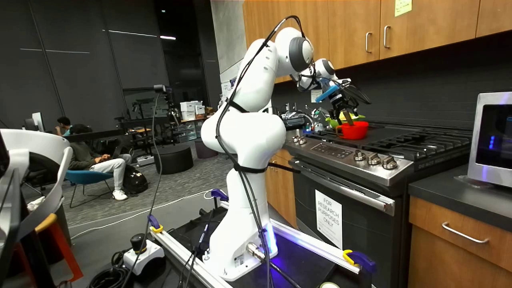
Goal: Take the kitchen utensil out of the orange bowl
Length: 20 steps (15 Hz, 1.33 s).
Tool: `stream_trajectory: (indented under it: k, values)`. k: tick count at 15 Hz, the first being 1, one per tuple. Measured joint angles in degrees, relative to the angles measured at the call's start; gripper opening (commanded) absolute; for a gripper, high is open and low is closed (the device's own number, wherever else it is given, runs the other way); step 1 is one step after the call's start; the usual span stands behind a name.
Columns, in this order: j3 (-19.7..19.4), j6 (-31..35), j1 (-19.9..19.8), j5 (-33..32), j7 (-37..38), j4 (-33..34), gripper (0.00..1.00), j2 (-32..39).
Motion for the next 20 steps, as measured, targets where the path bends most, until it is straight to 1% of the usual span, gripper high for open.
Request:
stream_trajectory:
  k: [14,15,16,17,18,20]
  values:
    - [-0.7,2.0,0.0,0.0,-1.0,0.5,1.0,1.4]
    - [-0.7,2.0,0.0,0.0,-1.1,0.5,0.96,1.4]
    - [-0.8,2.0,0.0,0.0,-1.2,0.5,0.78,1.4]
    - [-0.8,2.0,0.0,0.0,-1.3,0.6,0.72,1.4]
    - [-0.8,2.0,0.0,0.0,-1.3,0.6,0.71,1.4]
    - [-0.8,2.0,0.0,0.0,-1.4,0.6,0.57,1.4]
